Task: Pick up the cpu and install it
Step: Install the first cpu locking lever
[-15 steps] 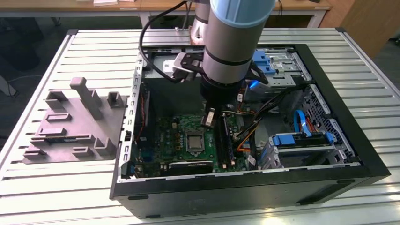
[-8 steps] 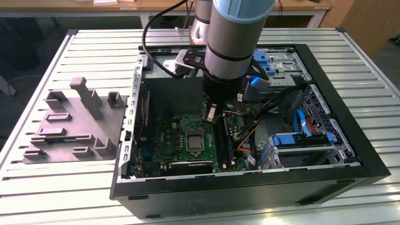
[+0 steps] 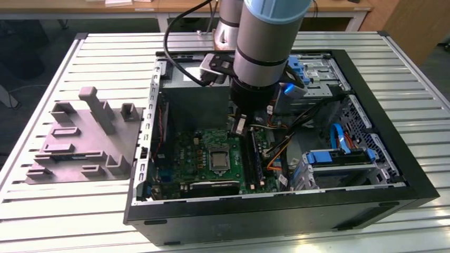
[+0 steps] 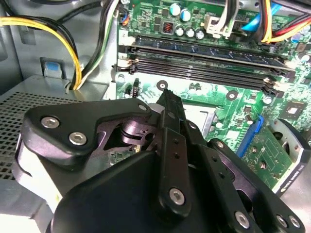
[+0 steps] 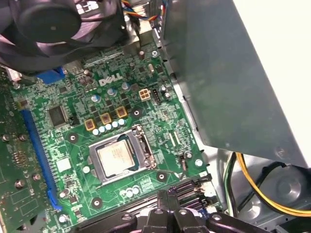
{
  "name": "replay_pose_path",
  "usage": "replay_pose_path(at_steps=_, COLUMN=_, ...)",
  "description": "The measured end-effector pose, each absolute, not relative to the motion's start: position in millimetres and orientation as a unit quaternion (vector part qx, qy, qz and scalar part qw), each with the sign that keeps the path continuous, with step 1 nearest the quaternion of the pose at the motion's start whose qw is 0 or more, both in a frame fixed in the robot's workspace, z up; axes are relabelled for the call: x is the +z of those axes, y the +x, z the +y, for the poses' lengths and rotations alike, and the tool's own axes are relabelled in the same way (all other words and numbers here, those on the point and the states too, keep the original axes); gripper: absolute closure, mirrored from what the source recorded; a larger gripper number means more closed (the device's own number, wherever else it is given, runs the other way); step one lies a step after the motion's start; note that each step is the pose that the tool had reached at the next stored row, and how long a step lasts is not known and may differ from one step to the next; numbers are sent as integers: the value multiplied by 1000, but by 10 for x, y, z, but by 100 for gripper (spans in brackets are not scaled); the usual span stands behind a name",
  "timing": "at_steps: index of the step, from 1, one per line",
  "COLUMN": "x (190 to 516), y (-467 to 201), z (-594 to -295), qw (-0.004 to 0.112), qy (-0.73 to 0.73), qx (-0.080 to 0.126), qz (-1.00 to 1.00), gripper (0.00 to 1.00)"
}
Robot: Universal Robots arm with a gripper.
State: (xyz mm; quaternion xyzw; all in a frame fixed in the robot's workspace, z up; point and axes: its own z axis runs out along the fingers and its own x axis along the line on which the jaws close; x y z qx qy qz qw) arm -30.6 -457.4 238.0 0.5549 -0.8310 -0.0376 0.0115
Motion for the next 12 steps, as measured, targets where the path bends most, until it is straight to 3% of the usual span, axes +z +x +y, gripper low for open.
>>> replay_pose_path(at_steps=12, x=2376, y=-302, z=-4502, qw=11, qy=555, qx=-38, qz=-831, gripper=89)
